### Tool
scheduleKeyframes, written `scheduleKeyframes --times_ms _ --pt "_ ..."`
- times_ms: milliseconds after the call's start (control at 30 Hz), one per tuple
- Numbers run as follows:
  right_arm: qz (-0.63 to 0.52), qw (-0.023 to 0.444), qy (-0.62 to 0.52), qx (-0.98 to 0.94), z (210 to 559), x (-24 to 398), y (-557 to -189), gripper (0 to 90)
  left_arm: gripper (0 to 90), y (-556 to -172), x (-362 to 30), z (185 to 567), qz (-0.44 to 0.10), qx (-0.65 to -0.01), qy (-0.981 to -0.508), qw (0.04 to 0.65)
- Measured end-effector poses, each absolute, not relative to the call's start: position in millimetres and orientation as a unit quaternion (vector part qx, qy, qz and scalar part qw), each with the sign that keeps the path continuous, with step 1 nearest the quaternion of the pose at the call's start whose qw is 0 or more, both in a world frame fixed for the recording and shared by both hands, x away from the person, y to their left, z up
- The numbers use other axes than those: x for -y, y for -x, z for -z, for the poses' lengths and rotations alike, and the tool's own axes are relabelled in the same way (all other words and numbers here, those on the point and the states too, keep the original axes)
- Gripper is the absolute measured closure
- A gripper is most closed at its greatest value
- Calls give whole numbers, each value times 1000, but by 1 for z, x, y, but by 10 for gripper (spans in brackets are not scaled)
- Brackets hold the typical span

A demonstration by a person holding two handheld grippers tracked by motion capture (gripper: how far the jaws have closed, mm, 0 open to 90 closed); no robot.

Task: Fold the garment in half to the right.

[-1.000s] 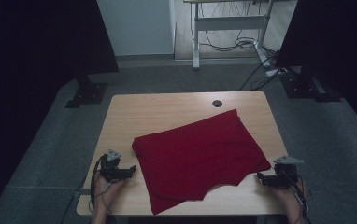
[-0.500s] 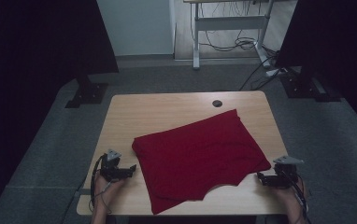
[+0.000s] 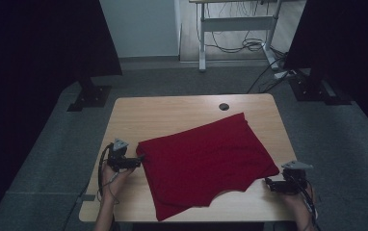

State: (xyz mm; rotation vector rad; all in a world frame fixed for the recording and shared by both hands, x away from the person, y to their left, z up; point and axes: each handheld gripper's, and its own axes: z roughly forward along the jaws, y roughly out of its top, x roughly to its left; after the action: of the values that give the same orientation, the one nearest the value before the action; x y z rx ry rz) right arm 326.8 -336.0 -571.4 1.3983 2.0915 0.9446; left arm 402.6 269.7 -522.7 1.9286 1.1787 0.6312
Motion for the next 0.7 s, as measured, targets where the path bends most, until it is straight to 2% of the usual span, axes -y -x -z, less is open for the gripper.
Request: scheduleKeyframes --times_ms 367,700 --pt "-342 225 -507 -758 571 336 -327 24 87 -429 -263 531 -242 -478 -748 391" --pt "-342 226 -508 -757 571 335 -328 24 86 -456 -253 555 -236 -502 -753 354"
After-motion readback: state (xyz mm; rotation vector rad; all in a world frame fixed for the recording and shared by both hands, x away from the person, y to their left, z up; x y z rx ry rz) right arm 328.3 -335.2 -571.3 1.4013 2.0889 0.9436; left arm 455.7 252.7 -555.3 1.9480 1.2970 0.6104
